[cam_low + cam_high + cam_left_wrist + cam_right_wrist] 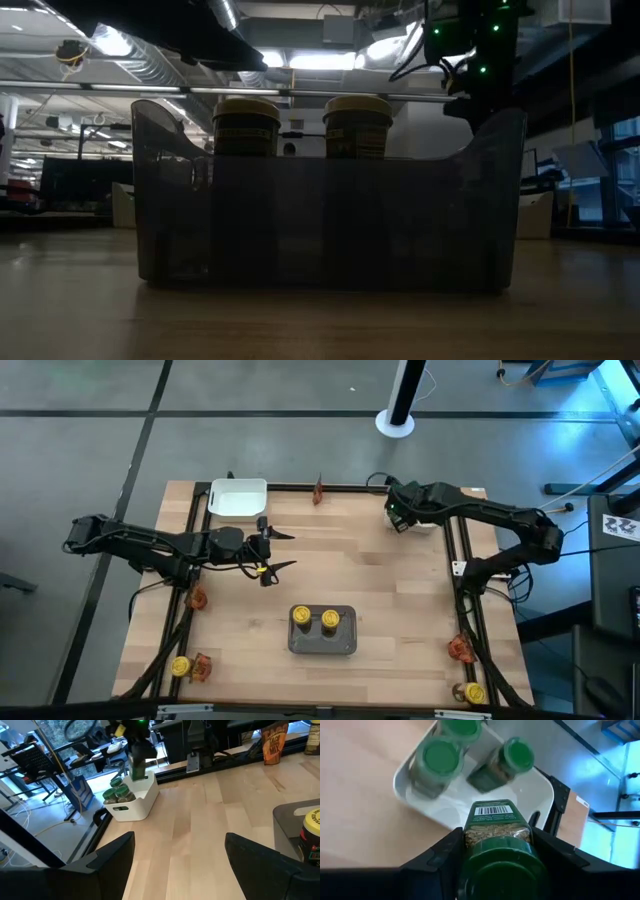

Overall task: Sort spices by type
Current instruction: Put the green seasoning bottle into the right white bin

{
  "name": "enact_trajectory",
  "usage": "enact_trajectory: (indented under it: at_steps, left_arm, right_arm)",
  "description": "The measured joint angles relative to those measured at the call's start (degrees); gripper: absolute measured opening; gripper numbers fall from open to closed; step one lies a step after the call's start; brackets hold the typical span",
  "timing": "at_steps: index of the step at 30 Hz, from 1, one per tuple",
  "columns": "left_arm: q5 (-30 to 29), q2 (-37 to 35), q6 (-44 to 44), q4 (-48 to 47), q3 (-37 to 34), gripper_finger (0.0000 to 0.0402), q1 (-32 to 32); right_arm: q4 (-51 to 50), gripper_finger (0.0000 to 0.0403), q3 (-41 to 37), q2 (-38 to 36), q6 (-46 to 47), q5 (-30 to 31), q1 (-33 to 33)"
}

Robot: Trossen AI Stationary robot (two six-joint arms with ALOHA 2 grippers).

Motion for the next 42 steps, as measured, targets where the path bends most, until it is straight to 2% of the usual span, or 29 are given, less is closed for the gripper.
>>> enact_trajectory:
  at_steps: [10,24,34,42]
  left_arm:
    - [0.00,0.00,0.03,-0.02,0.00,0.0294,0.01]
    - [0.00,0.00,0.03,-0.02,0.00,0.0294,0.01]
    - [0.00,0.00,0.75,-0.13,0.00,0.0294,0.02]
    - [0.00,0.00,0.70,-0.03,0.00,0.0294,0.01]
  right_arm:
    - [6.45,0.0207,0.00,0.22,-3.63,-2.40,-6.89]
    - [10.73,0.0207,-0.02,6.45,-5.42,-7.01,-12.73]
    - [19.55,0.0207,-7.33,6.93,-5.65,-11.66,-14.17]
    - [24.12,0.0207,-10.43,6.87,-5.66,-11.51,-14.16]
